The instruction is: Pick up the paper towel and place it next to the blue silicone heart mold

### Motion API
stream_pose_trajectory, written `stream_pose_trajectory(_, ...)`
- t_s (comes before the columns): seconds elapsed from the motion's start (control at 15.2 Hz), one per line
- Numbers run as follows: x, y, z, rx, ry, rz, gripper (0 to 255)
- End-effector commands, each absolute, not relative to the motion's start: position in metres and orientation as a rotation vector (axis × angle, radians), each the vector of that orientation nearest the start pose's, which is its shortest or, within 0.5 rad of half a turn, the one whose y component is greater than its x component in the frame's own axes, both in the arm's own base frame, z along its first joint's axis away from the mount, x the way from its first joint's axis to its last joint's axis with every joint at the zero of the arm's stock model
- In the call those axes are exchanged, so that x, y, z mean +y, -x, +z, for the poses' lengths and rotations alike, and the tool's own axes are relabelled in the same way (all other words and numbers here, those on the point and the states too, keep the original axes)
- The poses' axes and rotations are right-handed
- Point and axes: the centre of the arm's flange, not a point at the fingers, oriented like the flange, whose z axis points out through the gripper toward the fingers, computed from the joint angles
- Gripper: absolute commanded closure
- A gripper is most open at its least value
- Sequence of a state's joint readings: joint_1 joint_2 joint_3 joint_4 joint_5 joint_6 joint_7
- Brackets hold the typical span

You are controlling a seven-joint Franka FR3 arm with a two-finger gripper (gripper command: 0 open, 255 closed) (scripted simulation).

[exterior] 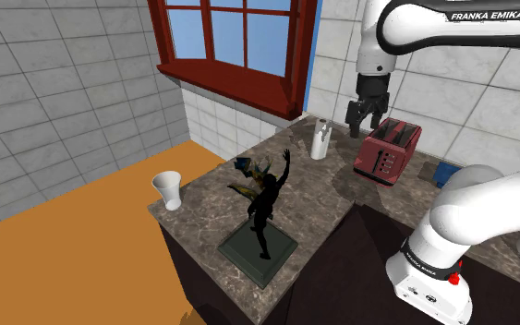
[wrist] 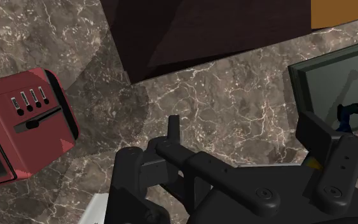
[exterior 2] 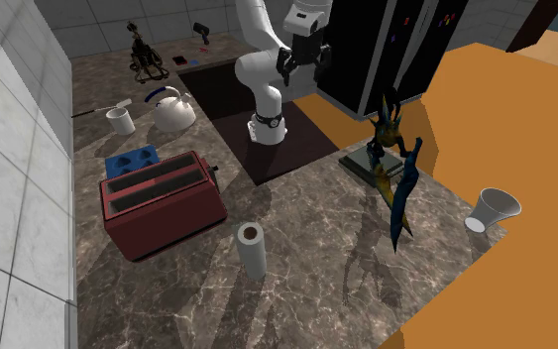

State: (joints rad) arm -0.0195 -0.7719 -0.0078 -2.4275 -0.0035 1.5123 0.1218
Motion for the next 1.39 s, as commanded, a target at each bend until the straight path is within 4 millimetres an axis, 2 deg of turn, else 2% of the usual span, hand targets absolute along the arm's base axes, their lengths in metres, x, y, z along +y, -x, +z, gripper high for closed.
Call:
stream_pose_trajectory(0.0,-0.009,-0.3,0.548,0.23,3.13,0.225,0)
stream_pose_trajectory(1.32,-0.172,-0.463,0.453,0.132,3.17,0.071,0)
